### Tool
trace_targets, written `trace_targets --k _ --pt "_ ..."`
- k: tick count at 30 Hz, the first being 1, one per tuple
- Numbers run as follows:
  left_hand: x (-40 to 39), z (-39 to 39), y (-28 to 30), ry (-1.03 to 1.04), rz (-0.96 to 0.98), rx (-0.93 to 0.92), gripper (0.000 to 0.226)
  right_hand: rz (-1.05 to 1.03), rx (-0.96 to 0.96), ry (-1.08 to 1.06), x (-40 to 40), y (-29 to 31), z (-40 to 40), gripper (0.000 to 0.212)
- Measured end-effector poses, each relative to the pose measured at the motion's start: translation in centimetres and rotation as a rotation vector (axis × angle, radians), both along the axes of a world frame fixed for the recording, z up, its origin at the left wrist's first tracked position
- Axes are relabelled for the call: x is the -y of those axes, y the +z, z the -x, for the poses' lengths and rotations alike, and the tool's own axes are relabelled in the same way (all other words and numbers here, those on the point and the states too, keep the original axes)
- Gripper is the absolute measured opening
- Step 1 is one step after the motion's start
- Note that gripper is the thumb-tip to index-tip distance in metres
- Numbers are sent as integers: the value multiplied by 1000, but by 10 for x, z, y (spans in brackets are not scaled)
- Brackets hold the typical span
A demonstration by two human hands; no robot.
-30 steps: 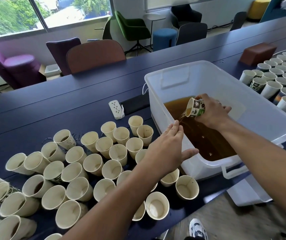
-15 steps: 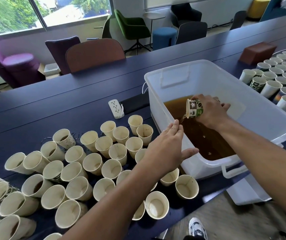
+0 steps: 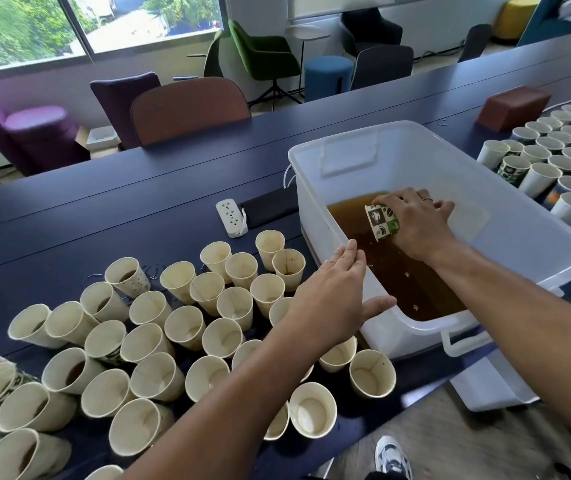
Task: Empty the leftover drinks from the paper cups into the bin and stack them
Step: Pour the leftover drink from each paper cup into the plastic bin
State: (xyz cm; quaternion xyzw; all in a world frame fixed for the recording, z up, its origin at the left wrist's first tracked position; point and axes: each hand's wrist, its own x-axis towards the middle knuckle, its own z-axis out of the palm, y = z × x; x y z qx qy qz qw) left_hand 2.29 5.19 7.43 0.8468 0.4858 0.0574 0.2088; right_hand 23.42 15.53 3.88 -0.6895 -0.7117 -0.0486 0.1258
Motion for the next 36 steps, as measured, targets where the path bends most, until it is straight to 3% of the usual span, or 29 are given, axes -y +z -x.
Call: trace_targets --k 18,23,29,33,36 --pt "-1 0 -1 5 5 17 89 91 16 -66 4 4 3 63" --pt "-3 6 -4 42 26 138 82 32 -223 -124 8 15 6 64" --pt "-10 38 6 252 74 480 40 -55 -520 -77 30 49 31 73" --pt "-12 72 15 381 34 625 43 -35 -784 100 53 75 71 75" --pt "-4 92 15 426 11 684 60 68 -842 249 68 85 111 76"
